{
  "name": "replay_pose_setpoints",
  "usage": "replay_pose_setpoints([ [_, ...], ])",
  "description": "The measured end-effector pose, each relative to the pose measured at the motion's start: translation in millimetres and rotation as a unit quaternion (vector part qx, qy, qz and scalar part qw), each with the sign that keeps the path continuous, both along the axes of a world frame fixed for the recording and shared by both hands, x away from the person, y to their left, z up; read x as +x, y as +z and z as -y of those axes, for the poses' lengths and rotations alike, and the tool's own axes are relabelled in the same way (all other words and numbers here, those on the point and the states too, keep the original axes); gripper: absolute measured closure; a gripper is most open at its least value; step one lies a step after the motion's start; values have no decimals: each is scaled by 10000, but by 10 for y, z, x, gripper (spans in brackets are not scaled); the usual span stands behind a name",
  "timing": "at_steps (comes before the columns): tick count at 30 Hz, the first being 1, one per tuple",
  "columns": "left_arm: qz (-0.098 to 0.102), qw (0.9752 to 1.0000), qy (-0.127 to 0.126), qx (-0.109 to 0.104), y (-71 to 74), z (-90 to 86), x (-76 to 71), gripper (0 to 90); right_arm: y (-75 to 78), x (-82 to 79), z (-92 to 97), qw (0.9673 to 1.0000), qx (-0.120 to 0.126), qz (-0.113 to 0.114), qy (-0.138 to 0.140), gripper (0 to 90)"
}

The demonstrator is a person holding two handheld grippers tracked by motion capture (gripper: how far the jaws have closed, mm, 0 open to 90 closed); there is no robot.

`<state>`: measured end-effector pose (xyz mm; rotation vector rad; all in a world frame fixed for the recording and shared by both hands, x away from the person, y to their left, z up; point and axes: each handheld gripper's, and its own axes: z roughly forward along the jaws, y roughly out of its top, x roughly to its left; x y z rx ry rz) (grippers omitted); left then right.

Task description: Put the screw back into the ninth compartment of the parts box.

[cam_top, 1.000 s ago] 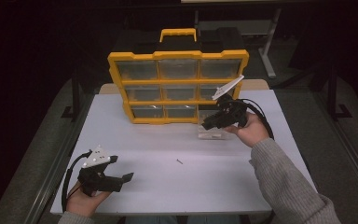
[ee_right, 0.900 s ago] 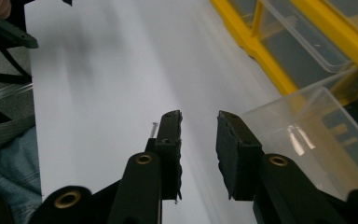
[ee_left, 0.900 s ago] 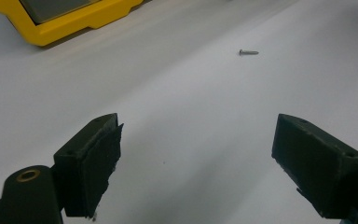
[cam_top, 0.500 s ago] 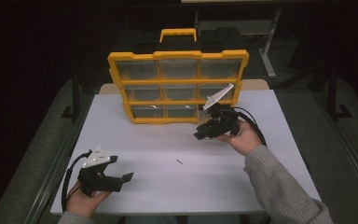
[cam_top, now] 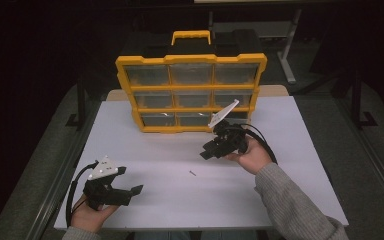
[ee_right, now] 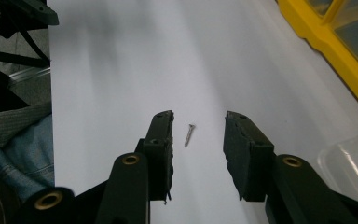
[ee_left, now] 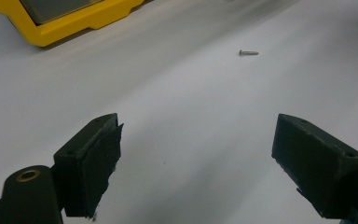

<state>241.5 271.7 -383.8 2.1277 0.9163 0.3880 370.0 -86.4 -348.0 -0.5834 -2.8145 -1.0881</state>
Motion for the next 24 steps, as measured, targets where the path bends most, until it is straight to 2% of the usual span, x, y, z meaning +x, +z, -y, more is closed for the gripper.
replay_pose_setpoints([
  [5, 4, 10000, -2, 8, 2, 0, -1, 151, -76, -15, -59, 9999, -40, 12, 98, 611],
  [24, 1, 10000, -29, 23, -4, 3, 3, 152, -385, -78, -293, 9991, -226, -198, 298, 598],
])
